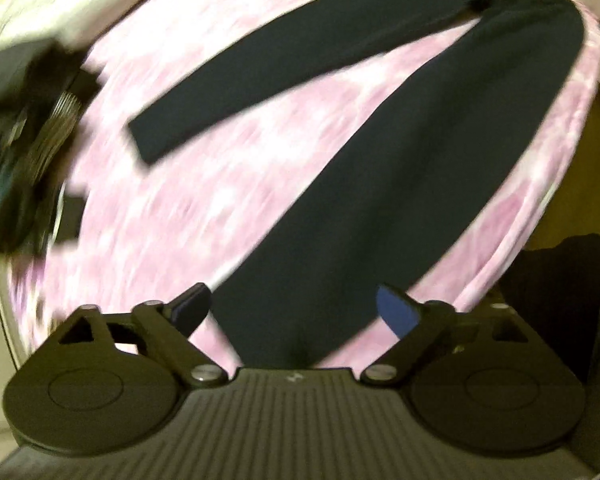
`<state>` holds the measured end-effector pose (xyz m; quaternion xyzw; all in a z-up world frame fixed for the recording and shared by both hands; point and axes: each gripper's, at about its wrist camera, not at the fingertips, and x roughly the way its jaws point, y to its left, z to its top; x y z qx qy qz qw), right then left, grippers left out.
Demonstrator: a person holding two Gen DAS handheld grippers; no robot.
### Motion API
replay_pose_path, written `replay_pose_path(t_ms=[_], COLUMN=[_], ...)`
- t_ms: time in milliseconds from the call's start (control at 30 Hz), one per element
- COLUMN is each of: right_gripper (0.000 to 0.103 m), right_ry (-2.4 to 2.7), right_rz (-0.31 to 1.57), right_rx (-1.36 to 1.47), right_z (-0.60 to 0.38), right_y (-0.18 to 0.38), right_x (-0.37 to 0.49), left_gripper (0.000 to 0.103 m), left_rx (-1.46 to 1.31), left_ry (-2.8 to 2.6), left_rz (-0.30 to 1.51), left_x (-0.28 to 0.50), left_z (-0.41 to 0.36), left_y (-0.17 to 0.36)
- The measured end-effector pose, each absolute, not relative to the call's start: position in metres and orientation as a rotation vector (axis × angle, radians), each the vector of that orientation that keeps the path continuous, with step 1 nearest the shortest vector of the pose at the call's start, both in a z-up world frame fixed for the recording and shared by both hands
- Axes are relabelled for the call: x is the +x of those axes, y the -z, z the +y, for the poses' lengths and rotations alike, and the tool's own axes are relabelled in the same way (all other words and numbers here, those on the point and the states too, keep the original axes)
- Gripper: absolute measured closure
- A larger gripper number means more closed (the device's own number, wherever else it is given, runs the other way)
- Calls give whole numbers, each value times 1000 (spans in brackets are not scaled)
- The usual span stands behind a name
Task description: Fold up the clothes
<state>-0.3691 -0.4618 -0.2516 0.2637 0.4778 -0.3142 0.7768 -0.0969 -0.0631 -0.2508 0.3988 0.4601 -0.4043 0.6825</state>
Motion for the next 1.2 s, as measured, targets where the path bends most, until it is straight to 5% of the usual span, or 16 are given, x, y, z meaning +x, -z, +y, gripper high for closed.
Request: replay_pose_path(t_ms=[400, 1200], right_gripper=[14, 14], right_ry=[584, 632], right_rz=[1167, 1258], right_rx=[317, 316], right_z=[-364, -360], right_y=[241, 242], right_x=[-295, -305], left_gripper=[5, 5], left_rx=[671, 756], left_ry=[846, 958], left_rz=[1059, 940], left_x=[-53, -41], left_z=[7, -38], left_y=[229, 215])
